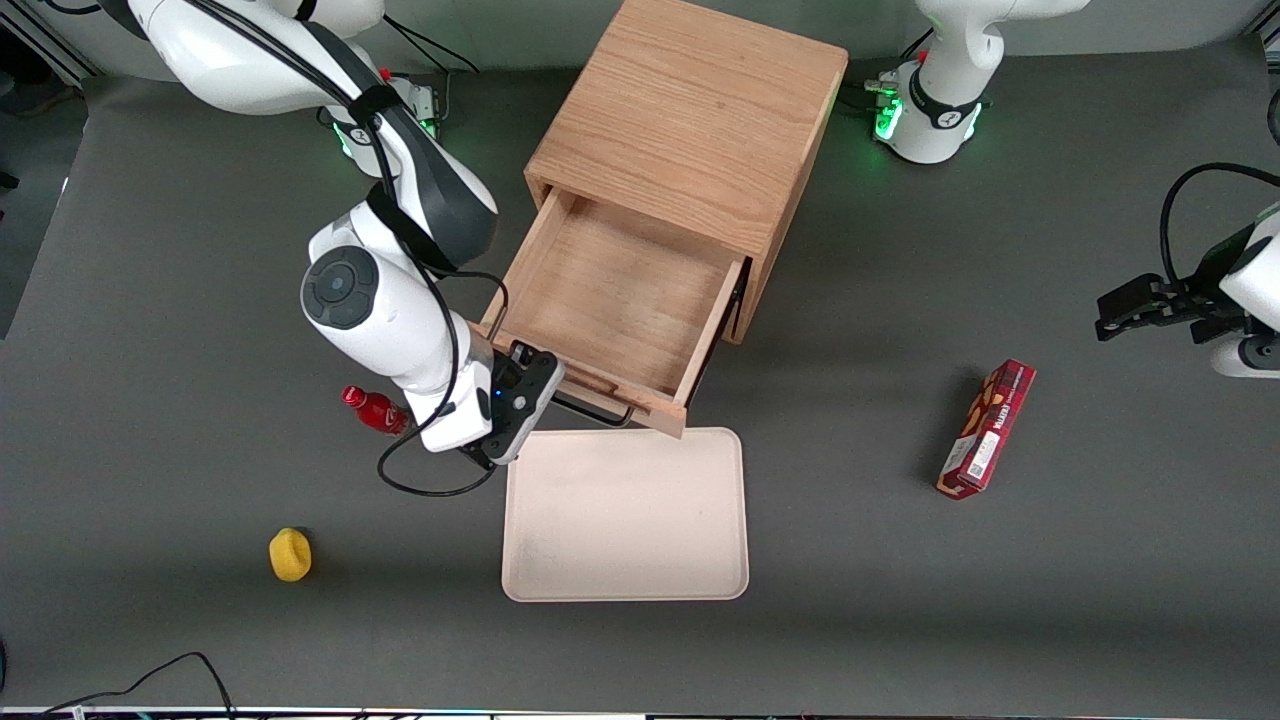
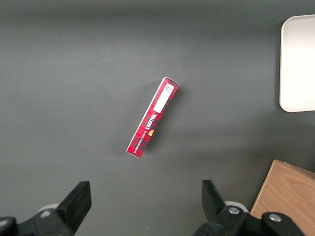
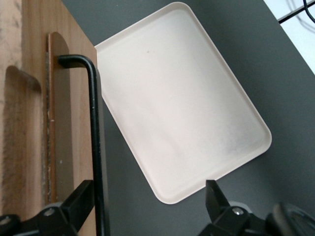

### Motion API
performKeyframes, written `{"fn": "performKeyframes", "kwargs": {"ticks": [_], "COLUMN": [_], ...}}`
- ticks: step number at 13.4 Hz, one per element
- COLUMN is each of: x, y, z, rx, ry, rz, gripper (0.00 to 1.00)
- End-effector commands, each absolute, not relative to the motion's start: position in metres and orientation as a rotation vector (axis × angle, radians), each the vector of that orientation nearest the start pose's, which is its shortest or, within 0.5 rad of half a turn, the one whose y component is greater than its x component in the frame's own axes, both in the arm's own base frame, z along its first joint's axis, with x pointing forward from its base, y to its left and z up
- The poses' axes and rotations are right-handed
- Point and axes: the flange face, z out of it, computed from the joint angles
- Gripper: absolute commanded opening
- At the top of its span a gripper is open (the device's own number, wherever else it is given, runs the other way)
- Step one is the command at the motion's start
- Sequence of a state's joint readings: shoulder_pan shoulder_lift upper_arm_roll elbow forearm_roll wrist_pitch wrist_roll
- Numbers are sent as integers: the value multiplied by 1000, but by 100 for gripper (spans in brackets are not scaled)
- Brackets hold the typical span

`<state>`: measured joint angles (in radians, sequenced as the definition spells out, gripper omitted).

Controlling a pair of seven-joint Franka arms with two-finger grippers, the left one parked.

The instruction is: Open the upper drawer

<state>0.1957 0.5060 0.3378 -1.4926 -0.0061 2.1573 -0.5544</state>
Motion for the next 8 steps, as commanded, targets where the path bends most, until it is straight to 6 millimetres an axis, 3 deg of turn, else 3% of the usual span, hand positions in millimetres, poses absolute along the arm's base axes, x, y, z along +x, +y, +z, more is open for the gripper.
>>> {"fn": "performKeyframes", "kwargs": {"ticks": [1, 8], "x": [638, 651], "y": [326, 309], "z": [410, 426], "rx": [-2578, -2586], "ry": [-1495, -1480], "rz": [-302, -363], "gripper": [100, 100]}}
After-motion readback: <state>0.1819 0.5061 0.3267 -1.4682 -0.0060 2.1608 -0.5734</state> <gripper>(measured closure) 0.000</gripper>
